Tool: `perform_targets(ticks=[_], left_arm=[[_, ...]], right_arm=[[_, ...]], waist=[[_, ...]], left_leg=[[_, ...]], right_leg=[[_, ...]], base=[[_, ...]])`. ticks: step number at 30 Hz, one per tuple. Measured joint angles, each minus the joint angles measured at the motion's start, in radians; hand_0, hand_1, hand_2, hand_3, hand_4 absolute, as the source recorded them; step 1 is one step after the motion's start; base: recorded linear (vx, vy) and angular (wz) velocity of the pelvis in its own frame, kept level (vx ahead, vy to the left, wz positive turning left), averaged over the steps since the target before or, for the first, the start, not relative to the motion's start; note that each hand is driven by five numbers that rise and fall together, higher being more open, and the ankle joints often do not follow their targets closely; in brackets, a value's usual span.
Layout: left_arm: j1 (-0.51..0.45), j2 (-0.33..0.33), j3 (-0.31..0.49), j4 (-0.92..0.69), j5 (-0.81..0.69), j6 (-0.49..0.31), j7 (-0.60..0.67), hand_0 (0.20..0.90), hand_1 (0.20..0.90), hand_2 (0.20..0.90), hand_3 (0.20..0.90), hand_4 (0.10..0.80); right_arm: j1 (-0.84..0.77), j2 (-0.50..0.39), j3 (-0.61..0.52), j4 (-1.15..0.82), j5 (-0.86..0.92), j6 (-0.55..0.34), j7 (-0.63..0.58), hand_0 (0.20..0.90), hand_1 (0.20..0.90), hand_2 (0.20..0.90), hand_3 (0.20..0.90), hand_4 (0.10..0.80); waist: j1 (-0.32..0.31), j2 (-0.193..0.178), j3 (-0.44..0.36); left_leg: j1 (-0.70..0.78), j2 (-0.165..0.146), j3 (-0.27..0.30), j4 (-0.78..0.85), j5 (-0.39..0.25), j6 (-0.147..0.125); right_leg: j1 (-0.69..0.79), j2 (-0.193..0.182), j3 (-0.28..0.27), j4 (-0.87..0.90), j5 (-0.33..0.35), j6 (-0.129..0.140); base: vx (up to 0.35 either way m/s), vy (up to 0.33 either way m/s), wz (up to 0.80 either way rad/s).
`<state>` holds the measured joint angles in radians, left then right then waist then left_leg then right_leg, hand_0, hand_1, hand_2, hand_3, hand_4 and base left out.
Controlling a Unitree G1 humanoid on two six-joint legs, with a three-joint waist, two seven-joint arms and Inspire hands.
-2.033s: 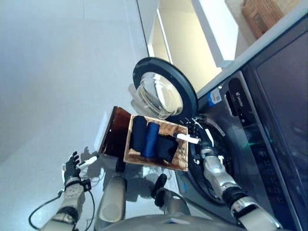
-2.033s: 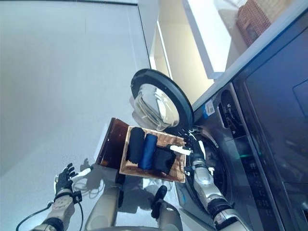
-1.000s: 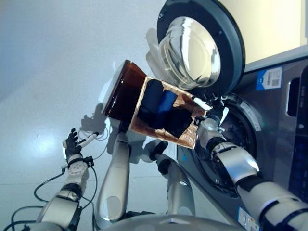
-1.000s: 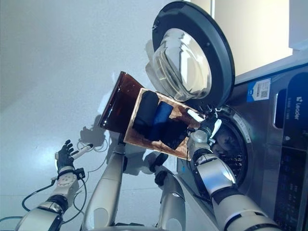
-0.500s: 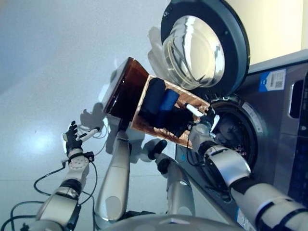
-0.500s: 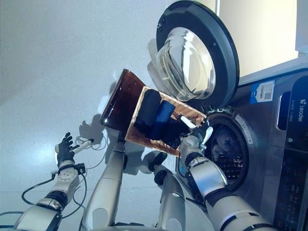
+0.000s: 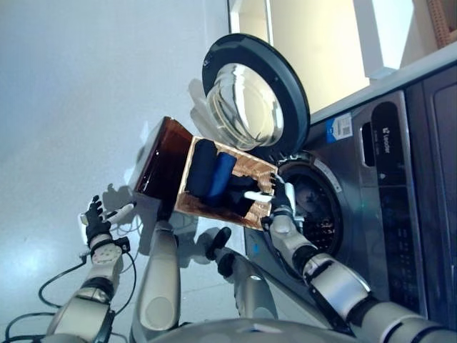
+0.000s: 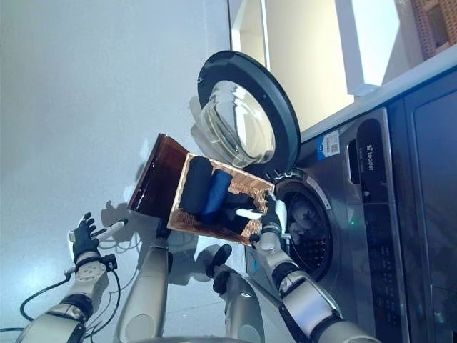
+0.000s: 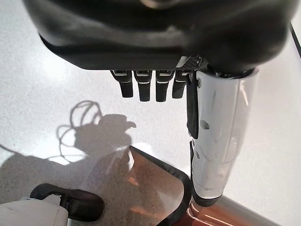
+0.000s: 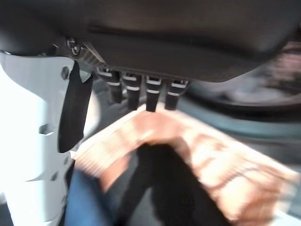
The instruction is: Pick up the clothes and place them into the washing machine
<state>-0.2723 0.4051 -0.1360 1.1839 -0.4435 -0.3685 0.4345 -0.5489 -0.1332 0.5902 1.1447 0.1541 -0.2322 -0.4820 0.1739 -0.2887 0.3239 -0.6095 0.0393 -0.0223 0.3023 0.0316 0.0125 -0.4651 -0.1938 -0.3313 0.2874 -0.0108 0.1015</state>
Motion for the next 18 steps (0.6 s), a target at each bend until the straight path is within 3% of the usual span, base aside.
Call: perform_targets(ticks=[3, 6, 11, 18], left_arm=[[0.012, 0.001, 0.007, 0.015, 0.0, -0.001, 0.001, 0.9, 0.9, 0.9, 0.9, 0.8], [0.024, 0.002, 0.009, 0.026, 0.004, -0.006, 0.002, 0.9, 0.9, 0.9, 0.9, 0.8], [0.021, -0.002, 0.003, 0.024, 0.046, -0.031, 0.005, 0.9, 0.9, 0.9, 0.9, 0.8], [0.005, -0.021, -0.018, 0.023, 0.06, -0.037, 0.029, 0.9, 0.9, 0.9, 0.9, 0.8]], right_arm=[[-0.006, -0.01, 0.039, -0.023, -0.115, 0.011, 0.0, 0.9, 0.9, 0.9, 0.9, 0.8], [-0.02, -0.084, 0.149, -0.075, -0.303, 0.014, -0.007, 0.9, 0.9, 0.9, 0.9, 0.8], [-0.029, -0.143, 0.209, -0.047, -0.588, 0.062, -0.09, 0.9, 0.9, 0.9, 0.9, 0.8], [-0.05, -0.139, 0.228, 0.071, -0.734, 0.154, -0.207, 0.9, 0.9, 0.9, 0.9, 0.8]], waist=[[0.002, 0.0, -0.016], [0.0, 0.001, -0.018], [0.002, 0.003, -0.018], [0.004, 0.023, -0.006]], left_leg=[[0.013, 0.001, 0.009, -0.009, -0.002, 0.002], [0.028, -0.001, 0.026, -0.009, -0.003, 0.01], [0.03, 0.001, 0.025, -0.019, -0.004, 0.007], [-0.011, -0.001, 0.011, -0.04, 0.015, -0.013]], right_leg=[[0.005, 0.0, 0.01, -0.008, 0.001, 0.001], [0.015, 0.001, 0.016, -0.018, 0.022, -0.002], [0.024, -0.001, 0.016, -0.042, 0.024, 0.002], [-0.014, 0.004, 0.007, -0.041, 0.024, 0.003]], base=[[0.003, -0.001, -0.05], [-0.088, 0.005, -0.16], [-0.013, -0.02, 0.0], [-0.01, -0.04, 0.08]])
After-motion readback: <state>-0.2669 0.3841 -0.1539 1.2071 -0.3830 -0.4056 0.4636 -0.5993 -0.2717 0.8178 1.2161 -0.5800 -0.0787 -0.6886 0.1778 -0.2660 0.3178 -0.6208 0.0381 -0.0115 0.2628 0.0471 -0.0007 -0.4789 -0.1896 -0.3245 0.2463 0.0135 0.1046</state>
